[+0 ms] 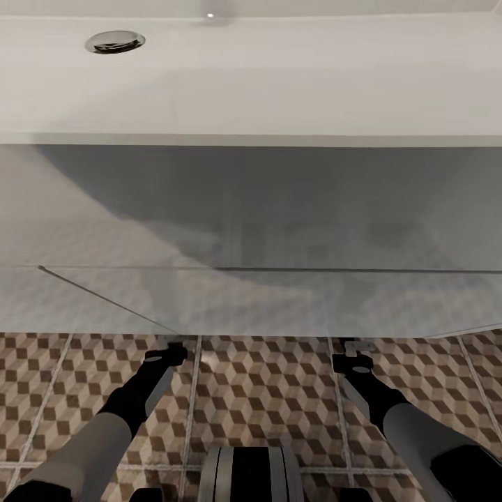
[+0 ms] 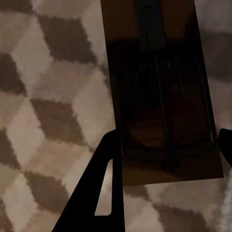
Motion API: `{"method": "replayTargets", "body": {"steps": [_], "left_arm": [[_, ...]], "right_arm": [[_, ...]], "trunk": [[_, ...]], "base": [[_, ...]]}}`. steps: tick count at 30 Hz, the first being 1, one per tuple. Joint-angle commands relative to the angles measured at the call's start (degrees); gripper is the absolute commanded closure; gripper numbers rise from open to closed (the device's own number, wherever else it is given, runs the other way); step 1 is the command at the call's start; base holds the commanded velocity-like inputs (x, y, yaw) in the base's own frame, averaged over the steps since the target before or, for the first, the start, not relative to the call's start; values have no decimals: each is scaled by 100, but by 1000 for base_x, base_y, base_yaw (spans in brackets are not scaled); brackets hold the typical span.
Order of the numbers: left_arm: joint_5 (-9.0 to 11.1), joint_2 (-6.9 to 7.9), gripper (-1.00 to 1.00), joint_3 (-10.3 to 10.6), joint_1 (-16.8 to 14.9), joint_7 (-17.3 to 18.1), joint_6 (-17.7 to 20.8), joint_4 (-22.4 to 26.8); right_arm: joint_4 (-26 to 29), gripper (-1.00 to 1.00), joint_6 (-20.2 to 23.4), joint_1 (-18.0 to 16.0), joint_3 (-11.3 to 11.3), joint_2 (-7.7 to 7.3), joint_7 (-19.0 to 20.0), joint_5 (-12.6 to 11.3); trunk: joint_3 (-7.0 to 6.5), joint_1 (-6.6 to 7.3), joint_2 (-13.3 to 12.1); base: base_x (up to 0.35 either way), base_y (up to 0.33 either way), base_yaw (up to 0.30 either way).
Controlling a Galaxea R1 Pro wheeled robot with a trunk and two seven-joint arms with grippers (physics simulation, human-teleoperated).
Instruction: Take the four mousetraps from the cabinet in the bathroom and place them on the bathroom floor. Make sure all four end up on the same floor surface, and ensure that at least two of them are either under or directly next to the same bathroom sink.
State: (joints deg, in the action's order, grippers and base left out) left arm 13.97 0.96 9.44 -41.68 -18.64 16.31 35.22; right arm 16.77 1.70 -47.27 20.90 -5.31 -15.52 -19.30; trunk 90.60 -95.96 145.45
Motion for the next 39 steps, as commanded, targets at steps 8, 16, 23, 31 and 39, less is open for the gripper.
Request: {"method": "replayTargets", "body": {"steps": [8,16,23,31,39], "left_arm": [[46,2,100,49,-15,-61,0,-3],[26,1,100,49,-15,-65,-13,36],[3,-5,100,48,-15,-63,-14,17],[0,-2,100,49,-12,-61,-20,10],[6,-4,100,49,-14,-61,-23,14]], "right_arm": [[10,100,14,-1,54,-5,-36,-48],[10,100,14,-1,54,-5,-34,-47],[10,100,14,-1,56,-5,-35,-47],[10,100,14,-1,62,-5,-32,-47],[10,100,14,-1,63,-5,-30,-47]], "trunk": [[3,1,1],[3,1,1],[3,1,1],[3,1,1],[3,1,1]], "base": [[0,0,0],[0,0,0],[8,0,0],[94,0,0],[13,0,0]]}}
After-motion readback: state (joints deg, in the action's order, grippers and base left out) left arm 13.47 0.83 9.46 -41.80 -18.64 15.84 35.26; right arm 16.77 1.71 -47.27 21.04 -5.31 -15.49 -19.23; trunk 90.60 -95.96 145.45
